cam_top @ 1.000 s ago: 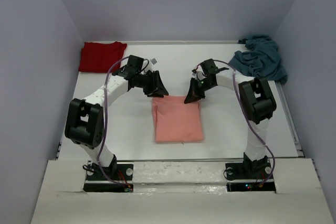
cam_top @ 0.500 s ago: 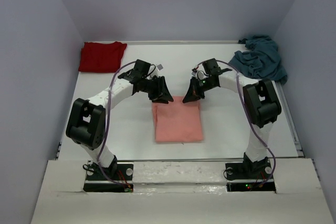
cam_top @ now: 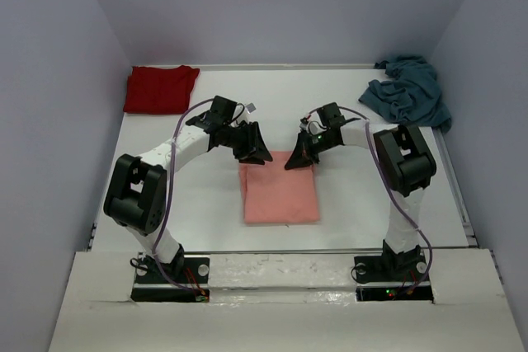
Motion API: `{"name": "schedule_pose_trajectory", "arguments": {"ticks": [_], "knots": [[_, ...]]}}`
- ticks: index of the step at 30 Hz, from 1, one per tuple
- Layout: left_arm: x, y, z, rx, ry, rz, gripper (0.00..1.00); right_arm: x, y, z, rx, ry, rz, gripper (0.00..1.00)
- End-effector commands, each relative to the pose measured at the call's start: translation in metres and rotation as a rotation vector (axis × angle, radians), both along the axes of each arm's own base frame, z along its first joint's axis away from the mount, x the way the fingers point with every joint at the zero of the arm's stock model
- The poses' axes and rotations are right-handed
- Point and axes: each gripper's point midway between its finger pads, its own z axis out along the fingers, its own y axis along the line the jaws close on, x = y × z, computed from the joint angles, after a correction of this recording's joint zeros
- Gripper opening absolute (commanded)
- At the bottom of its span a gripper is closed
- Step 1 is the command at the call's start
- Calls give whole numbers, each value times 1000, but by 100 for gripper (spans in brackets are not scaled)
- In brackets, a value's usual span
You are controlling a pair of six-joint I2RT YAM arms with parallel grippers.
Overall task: Fold and stack the t-shirts
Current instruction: Fold the tshirt
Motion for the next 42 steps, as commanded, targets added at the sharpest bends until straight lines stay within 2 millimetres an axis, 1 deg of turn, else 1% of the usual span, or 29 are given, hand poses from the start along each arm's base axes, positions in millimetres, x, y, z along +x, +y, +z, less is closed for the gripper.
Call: {"name": "schedule_pose_trajectory", "arguments": {"ticks": [1, 3, 4, 8, 12, 15, 17, 18, 22, 23, 25, 28, 33, 34, 38, 41, 42], "knots": [[-4, -3, 14, -39, -19, -16, 46, 15, 3, -10, -26, -74, 3, 0], [-4, -4, 15, -40, -21, -16, 46, 21, -2, -21, -96, -91, -8, 0], [-3, -4, 15, -40, -21, -16, 46, 23, -9, -30, -164, -90, -22, 0], [-3, -4, 15, -40, -20, -15, 46, 30, -18, -42, -240, -138, -11, 0], [-3, -4, 12, -35, -16, -16, 46, 29, -20, -46, -251, -133, -8, 0], [-5, -4, 7, -29, 3, -16, 46, 27, -20, -47, -253, -131, -8, 0], [-9, -4, -2, -13, 38, -19, 46, 26, -21, -48, -255, -129, -7, 0], [-10, -5, -4, -8, 47, -22, 46, 27, -21, -48, -254, -129, -6, 0], [-10, -5, -22, 57, 69, -10, 46, 29, -20, -45, -251, -135, -10, 0], [-10, -2, -33, 81, 84, -2, 46, 29, -20, -44, -251, -136, -12, 0], [-7, 3, -52, 135, 97, 2, 45, 30, -19, -43, -250, -134, -13, 0], [4, 5, -63, 172, 68, 15, 43, 31, -19, -41, -250, -142, -14, 0], [24, 6, -60, 177, 19, 46, 43, 30, -19, -38, -248, -143, -15, 0], [25, 4, -62, 179, 23, 44, 43, 30, -19, -38, -248, -143, -15, 0], [36, 5, -59, 197, -7, 57, 43, 29, -19, -38, -244, -141, -13, 0], [42, 15, -62, 246, -18, 88, 43, 29, -19, -38, -244, -143, -11, 0], [45, 22, -64, 262, -16, 106, 43, 28, -20, -39, -245, -141, -10, 0]]}}
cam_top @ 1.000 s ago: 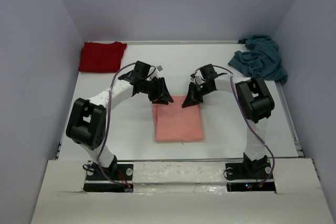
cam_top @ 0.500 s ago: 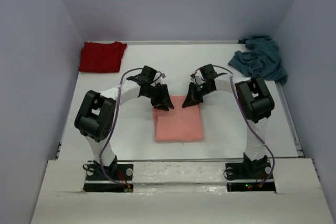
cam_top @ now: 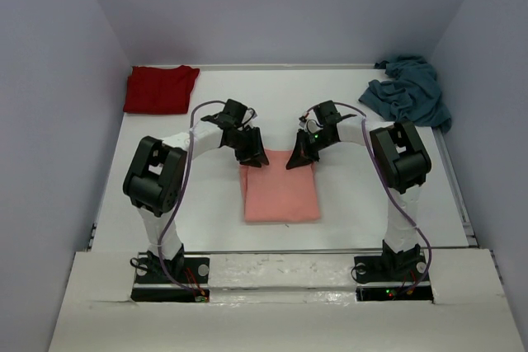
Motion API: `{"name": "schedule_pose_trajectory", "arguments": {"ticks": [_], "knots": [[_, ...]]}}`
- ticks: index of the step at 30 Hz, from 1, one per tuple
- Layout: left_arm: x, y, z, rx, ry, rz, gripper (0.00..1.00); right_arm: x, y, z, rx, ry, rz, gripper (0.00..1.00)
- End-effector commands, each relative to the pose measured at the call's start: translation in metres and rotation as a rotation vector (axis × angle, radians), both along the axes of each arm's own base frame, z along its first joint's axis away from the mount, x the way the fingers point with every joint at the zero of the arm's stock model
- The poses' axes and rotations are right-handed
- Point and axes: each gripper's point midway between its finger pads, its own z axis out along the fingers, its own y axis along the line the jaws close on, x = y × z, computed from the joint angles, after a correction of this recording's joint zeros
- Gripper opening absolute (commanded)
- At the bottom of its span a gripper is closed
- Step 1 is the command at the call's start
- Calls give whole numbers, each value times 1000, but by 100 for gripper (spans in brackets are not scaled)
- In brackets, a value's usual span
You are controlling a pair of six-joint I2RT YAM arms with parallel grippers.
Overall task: Fold and stack the t-shirts
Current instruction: Fold the tshirt
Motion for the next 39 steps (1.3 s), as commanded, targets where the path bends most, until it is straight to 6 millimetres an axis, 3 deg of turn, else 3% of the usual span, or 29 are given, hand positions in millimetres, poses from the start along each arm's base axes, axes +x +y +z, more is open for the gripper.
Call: {"name": "schedule_pose_trajectory", "arguments": {"ticks": [1, 6, 11, 15, 18, 22, 25, 30, 34, 37, 39], "knots": [[20, 19, 3, 75, -54, 50, 43, 8, -6, -4, -60, -59, 1, 0], [23, 43, -16, 131, -32, 100, 43, 5, -7, -5, -60, -56, 6, 0], [25, 81, -35, 273, 15, 168, 43, 6, -8, -2, -61, -65, 5, 0], [27, 103, -35, 327, 16, 208, 43, 5, -8, -3, -62, -61, 4, 0], [35, 112, -19, 305, -26, 235, 43, 5, -8, -3, -63, -62, 3, 0], [47, 101, 30, 206, -140, 227, 44, 5, -8, -2, -61, -62, 2, 0], [44, 93, 52, 154, -149, 210, 44, 5, -8, -2, -64, -63, 2, 0], [22, 82, 52, 73, -96, 173, 44, 5, -7, -2, -59, -60, 3, 0], [-8, 71, 30, 7, -38, 118, 44, 9, -5, 3, -50, -70, 3, 2], [-21, 65, 25, -43, -36, 75, 44, 13, -4, 11, -46, -80, 3, 39], [-26, 63, 24, -53, -50, 44, 46, 20, -1, 27, -27, -118, 3, 42]]}}
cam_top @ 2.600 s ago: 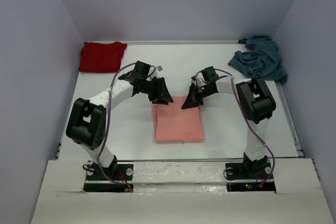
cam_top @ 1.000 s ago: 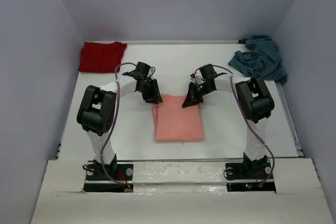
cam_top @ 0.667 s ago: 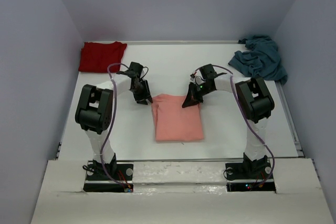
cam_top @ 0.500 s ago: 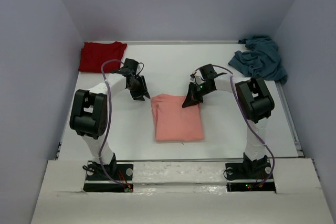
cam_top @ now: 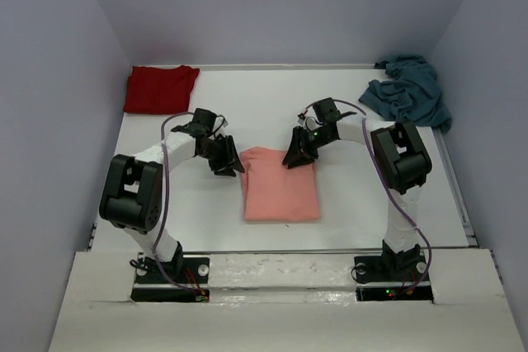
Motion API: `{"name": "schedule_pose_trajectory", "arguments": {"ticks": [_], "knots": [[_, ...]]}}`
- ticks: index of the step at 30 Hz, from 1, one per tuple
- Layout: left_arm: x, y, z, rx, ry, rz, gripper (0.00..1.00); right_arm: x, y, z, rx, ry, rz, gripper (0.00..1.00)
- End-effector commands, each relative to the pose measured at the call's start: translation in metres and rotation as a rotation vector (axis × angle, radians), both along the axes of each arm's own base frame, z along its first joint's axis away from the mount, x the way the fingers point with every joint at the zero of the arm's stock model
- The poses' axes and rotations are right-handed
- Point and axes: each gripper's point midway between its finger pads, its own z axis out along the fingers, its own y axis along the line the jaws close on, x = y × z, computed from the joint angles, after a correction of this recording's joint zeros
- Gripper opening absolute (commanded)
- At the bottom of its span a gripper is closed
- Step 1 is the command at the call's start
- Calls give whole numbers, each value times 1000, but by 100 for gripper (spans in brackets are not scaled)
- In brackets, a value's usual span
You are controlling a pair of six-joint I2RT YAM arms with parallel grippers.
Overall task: Fold and stack the t-shirts
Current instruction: Fold the tshirt
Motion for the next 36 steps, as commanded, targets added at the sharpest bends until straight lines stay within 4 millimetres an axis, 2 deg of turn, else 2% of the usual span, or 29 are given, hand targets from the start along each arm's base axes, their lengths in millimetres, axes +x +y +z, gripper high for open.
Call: {"name": "schedule_pose_trajectory", "arguments": {"ticks": [1, 3, 5, 11, 15, 18, 20, 21, 22, 23, 26, 27, 28, 30, 36], "knots": [[-11, -18, 22, -114, -80, -106, 47, 20, -3, 25, -37, -124, -10, 43], [-13, -25, 29, -155, -97, -134, 47, 26, 0, 39, -21, -152, -11, 43], [-11, -30, 37, -182, -126, -147, 47, 27, 1, 45, -14, -154, -12, 43], [-3, -59, 61, -284, -153, -172, 47, 29, 3, 43, -11, -140, -7, 40], [1, -86, 69, -328, -158, -210, 47, 32, 3, 49, -11, -157, -12, 39], [0, -102, 64, -339, -142, -232, 47, 35, 3, 60, -10, -182, -17, 36], [4, -105, 59, -331, -143, -232, 47, 38, 0, 66, -9, -194, -29, 27], [6, -105, 57, -328, -143, -231, 47, 40, -4, 72, -7, -203, -41, 5], [8, -106, 56, -322, -147, -231, 46, 43, -8, 77, -3, -210, -54, 0], [10, -104, 48, -298, -130, -223, 44, 44, -8, 81, 2, -219, -55, 0], [14, -100, 35, -250, -112, -218, 9, 48, -17, 99, 4, -261, -82, 0], [16, -99, 34, -238, -112, -216, 0, 49, -18, 104, -1, -279, -88, 0], [19, -99, 32, -220, -119, -218, 0, 51, -23, 114, 2, -303, -97, 0], [22, -97, 30, -197, -122, -213, 0, 51, -27, 120, 0, -311, -106, 0], [32, -93, 14, -132, -114, -211, 0, 43, -33, 128, 2, -315, -110, 0]]}}
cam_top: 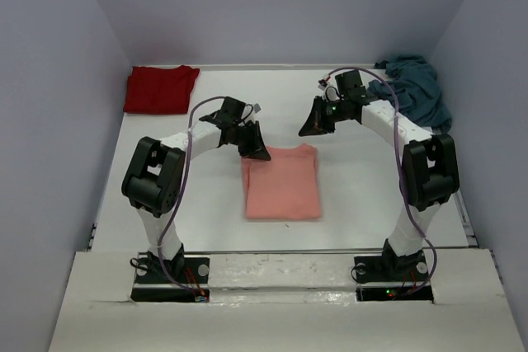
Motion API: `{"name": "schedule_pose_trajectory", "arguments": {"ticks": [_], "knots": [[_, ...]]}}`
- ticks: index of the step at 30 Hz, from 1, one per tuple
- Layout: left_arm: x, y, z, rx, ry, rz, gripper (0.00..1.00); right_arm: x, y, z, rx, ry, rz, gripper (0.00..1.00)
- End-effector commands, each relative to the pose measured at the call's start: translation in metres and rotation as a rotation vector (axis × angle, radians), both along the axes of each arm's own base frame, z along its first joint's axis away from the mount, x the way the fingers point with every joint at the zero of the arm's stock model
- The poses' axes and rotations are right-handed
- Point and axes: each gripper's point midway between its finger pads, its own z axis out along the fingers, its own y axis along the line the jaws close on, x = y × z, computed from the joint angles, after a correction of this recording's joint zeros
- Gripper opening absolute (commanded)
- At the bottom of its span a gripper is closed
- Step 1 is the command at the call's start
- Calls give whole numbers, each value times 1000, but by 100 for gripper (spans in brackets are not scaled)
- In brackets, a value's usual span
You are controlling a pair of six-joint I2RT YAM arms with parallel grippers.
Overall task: Fold and stack the t-shirts
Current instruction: Fold the tshirt, then neatly place the folded tshirt to the corner
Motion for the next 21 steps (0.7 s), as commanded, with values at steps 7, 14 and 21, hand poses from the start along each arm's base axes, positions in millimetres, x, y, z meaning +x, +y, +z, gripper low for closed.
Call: {"name": "schedule_pose_trajectory", "arguments": {"ticks": [7, 14, 21], "knots": [[6, 7, -37, 89, 44, -17, 0, -5, -6, 21, -7, -54, -1, 0], [10, 14, -49, 157, 45, -41, 0, -5, -9, 21, -7, -52, -6, 0], [27, 12, 19, 120, -94, -8, 0, -6, -8, 13, -5, -28, 5, 0]]}}
